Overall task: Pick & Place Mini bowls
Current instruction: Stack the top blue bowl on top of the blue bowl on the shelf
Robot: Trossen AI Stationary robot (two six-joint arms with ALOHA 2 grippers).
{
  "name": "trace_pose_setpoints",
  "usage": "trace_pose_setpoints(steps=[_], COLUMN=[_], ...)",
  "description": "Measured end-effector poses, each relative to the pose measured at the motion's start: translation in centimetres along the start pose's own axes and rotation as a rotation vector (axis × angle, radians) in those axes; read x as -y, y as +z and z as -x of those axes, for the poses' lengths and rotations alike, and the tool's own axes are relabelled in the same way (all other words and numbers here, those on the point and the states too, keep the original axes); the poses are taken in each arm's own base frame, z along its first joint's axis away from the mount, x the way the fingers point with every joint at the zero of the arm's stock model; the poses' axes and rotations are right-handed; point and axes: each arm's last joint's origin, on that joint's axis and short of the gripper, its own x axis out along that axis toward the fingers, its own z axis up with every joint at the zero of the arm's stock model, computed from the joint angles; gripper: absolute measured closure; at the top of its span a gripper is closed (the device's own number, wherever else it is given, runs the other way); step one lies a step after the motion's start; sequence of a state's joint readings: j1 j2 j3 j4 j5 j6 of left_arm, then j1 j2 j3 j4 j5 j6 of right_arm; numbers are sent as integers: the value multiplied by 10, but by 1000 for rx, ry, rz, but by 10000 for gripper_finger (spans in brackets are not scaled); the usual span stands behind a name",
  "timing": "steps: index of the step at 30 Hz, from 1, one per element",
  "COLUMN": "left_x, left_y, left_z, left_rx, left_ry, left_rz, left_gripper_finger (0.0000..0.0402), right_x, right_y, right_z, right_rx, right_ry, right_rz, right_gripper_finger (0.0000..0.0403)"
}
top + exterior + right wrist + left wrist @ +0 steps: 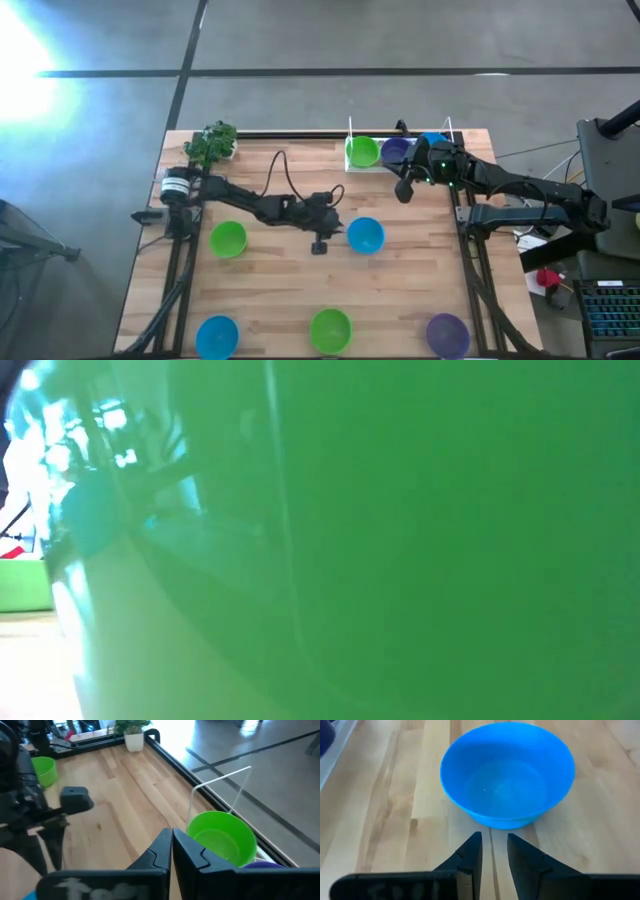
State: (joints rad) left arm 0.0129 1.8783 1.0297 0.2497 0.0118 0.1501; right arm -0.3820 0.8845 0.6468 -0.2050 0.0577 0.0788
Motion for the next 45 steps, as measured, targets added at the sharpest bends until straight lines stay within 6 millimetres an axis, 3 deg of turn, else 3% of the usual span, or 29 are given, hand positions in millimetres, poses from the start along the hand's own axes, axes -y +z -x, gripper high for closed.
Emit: trace_pose_setpoints(steps=[5,10,17,28,39,45], left_x=[-6,-8,-11,-19,-22,-22], left_y=[6,6,20,49,64,67], left_z=[-6,1,25,70,102,110], left_rx=[-2,-54,-76,-7,47,60], left_ry=[12,44,102,263,299,309], left_rz=[-6,-33,-55,-90,-97,-95], left_gripper_finger=[317,317,317,316,316,317], right_x=[-3,-4,-4,-7,-19,-29], right_y=[-1,-9,-29,-35,-40,-51], right_z=[0,1,4,5,7,5], right_rx=[-15,-112,-319,-367,-404,-413], right_ry=[87,134,125,122,177,241], right_rz=[-36,-102,-157,-208,-152,-30], right_gripper_finger=[390,390,390,389,312,296])
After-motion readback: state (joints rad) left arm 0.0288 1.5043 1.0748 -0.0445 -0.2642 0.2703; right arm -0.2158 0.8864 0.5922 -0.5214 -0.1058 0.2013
